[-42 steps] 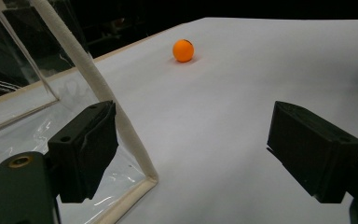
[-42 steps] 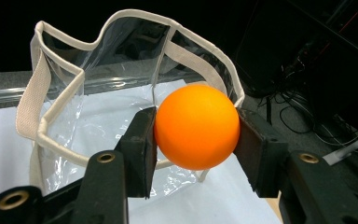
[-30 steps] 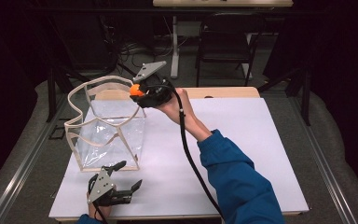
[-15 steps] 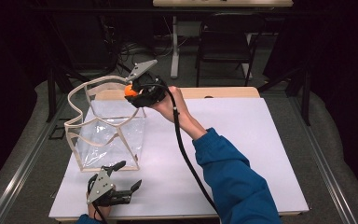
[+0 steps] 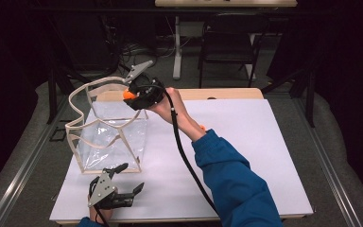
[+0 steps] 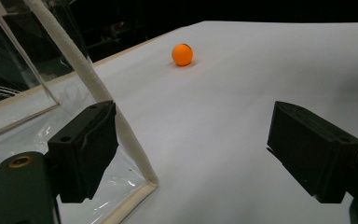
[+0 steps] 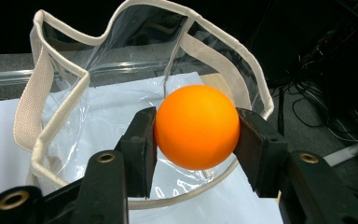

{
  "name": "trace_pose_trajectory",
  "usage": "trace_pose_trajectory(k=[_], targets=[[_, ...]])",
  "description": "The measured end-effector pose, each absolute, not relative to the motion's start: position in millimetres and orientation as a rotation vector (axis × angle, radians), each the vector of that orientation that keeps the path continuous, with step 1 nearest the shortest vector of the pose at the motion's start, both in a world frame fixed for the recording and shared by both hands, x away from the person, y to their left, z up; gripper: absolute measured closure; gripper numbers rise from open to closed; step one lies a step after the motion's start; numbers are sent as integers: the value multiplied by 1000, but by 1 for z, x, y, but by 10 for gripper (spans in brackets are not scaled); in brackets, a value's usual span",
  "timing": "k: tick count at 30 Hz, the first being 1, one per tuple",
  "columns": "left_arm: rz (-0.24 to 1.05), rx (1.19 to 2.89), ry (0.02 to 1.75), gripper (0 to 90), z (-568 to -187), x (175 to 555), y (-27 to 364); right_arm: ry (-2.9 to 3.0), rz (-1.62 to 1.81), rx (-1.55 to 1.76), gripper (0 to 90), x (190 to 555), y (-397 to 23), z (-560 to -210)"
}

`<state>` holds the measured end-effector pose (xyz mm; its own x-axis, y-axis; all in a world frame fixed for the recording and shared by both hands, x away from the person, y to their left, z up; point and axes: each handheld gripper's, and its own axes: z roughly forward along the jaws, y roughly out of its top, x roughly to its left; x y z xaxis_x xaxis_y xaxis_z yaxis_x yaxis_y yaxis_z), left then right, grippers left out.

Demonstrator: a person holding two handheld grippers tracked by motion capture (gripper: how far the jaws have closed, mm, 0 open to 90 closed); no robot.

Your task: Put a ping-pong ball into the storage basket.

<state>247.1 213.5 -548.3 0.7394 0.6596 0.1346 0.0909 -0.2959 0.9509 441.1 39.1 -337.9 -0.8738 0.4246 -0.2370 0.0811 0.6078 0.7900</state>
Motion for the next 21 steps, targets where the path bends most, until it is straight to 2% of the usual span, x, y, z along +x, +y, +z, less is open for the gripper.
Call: trace_pose_trajectory(k=[21], targets=[[614,1810,584,159,-550,248,212,2497,1081,448,511,450,57,-355]])
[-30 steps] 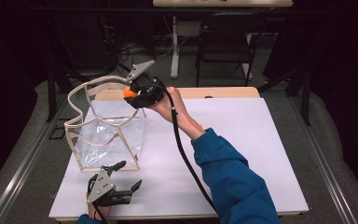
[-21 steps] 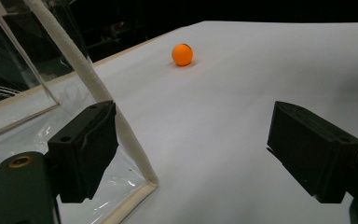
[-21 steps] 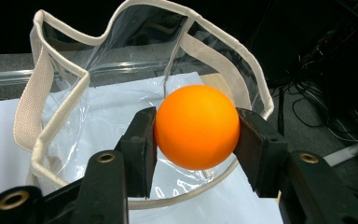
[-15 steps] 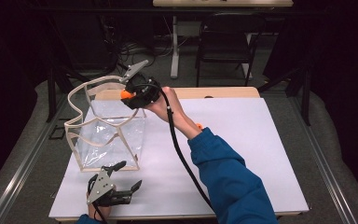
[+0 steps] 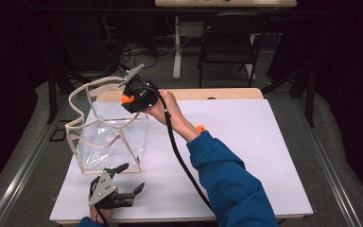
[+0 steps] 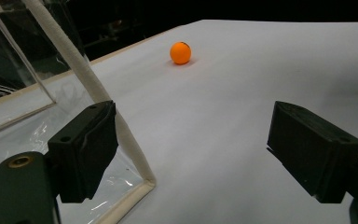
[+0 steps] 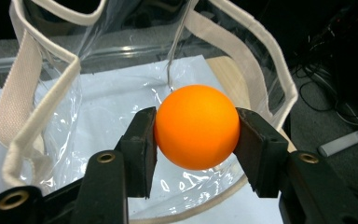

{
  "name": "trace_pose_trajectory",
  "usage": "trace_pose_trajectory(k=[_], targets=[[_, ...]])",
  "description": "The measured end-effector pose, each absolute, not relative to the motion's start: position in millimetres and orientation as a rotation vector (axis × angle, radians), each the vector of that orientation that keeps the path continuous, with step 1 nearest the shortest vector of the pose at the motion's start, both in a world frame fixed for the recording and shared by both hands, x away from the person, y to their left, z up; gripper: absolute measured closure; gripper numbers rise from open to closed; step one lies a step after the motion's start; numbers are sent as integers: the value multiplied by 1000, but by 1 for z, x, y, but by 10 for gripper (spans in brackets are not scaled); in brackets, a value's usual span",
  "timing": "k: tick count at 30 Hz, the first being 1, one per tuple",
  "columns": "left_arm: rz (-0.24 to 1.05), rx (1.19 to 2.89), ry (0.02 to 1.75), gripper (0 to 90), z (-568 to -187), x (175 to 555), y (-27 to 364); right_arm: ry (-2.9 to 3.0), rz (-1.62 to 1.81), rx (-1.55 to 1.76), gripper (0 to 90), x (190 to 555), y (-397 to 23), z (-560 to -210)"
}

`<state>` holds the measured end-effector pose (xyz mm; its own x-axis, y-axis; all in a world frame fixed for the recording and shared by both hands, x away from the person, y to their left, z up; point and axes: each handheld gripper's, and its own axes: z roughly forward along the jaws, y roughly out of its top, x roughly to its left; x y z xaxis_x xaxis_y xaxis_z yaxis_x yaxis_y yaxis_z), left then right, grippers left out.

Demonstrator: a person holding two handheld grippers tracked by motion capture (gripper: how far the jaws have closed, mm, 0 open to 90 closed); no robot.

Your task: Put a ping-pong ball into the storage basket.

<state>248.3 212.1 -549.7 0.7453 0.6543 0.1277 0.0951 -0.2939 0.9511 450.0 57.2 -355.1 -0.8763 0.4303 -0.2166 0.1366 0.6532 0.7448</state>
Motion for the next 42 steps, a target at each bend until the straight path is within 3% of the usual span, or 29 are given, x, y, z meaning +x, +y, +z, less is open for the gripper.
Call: trace_pose_trajectory(k=[42], targets=[[607,1811,581,159,-549,248,212,2582,964,474,508,458,79,-377]])
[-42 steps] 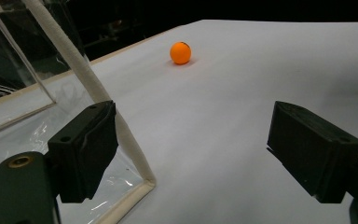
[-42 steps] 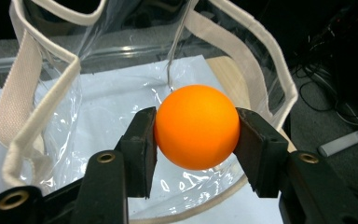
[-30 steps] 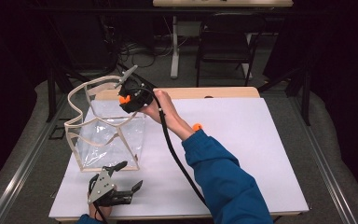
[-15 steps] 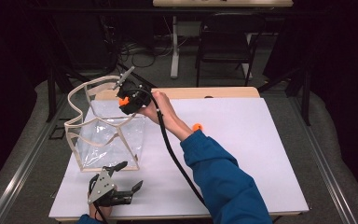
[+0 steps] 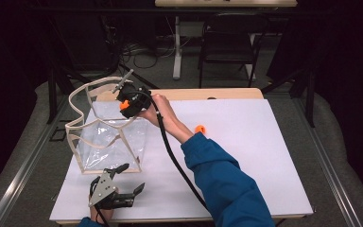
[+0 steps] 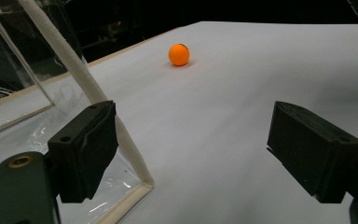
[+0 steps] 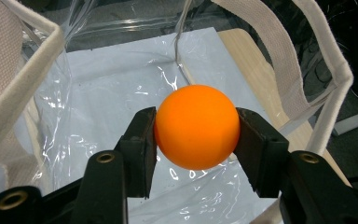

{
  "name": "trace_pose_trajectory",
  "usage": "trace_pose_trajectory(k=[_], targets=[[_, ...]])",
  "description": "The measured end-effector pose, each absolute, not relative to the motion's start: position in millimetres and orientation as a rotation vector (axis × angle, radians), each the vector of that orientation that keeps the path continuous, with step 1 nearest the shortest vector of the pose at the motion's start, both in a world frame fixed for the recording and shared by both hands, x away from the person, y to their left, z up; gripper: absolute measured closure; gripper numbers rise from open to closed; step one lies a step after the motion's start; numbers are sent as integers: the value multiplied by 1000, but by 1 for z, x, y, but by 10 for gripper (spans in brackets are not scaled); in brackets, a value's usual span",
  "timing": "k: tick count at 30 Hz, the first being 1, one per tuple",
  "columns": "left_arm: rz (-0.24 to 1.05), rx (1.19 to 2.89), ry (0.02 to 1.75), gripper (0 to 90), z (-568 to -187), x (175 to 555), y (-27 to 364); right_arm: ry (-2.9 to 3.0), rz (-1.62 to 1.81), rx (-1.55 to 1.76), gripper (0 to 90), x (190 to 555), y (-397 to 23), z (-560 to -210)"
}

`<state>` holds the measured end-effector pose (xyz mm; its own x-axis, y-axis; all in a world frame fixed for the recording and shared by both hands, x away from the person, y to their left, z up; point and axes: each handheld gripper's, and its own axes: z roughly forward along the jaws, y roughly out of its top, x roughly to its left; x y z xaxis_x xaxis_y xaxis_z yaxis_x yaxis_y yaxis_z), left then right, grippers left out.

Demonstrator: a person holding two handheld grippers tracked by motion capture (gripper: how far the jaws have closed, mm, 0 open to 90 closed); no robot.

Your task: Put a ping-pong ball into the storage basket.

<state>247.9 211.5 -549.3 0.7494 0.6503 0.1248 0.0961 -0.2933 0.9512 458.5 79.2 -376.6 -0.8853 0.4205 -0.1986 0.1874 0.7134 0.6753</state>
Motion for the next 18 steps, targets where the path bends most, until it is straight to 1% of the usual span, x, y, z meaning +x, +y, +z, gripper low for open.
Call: trace_pose_trajectory(k=[6,7,10,11,14,18], targets=[[606,1809,587,159,-550,248,212,2599,959,466,497,457,81,-379],[606,1808,585,159,-550,248,212,2600,963,466,434,456,81,-380],[608,1809,583,159,-549,248,212,2601,974,491,310,456,78,-380],[605,1809,583,159,-549,248,212,2597,1000,502,241,456,74,-379],[607,1807,585,159,-550,248,213,2595,1065,515,153,455,67,-378],[610,1808,586,159,-550,248,213,2585,1131,516,101,451,55,-375]])
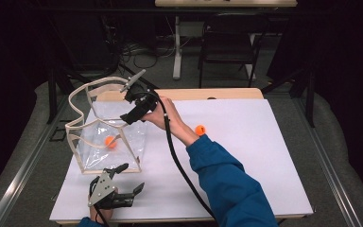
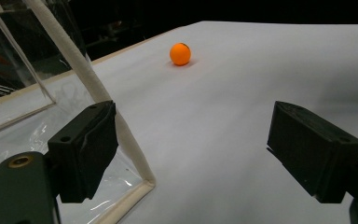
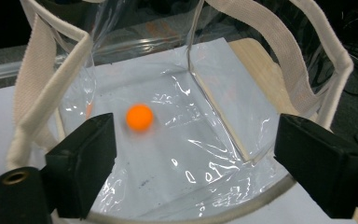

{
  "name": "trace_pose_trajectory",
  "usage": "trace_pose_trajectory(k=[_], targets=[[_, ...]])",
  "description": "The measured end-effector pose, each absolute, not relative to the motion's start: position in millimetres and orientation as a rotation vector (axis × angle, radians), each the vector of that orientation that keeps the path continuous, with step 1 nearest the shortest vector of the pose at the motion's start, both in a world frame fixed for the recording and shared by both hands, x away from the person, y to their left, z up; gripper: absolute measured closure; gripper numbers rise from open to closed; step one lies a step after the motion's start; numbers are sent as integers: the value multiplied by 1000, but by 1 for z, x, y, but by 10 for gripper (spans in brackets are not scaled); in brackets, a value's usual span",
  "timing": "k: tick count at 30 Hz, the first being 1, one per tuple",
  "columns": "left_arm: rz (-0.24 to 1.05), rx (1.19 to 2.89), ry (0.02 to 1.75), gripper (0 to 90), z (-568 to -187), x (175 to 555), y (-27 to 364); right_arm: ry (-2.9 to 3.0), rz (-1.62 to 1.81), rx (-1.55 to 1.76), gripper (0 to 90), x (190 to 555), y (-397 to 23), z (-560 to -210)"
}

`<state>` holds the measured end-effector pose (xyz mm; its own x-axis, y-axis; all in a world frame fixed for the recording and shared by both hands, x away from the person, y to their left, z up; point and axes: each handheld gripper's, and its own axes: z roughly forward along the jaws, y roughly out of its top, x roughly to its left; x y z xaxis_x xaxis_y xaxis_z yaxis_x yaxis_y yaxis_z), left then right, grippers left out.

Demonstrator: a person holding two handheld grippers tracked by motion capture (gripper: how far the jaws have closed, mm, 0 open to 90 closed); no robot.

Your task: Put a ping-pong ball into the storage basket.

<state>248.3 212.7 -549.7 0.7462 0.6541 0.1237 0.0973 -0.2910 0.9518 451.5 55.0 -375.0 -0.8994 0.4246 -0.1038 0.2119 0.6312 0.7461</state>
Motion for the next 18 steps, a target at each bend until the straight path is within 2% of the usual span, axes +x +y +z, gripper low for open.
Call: trace_pose_trajectory(k=[6,18], targets=[[610,1812,586,159,-550,248,212,2555,1206,504,45,444,35,-365],[611,1818,586,159,-551,248,210,2511,1240,539,34,432,-6,-358]])
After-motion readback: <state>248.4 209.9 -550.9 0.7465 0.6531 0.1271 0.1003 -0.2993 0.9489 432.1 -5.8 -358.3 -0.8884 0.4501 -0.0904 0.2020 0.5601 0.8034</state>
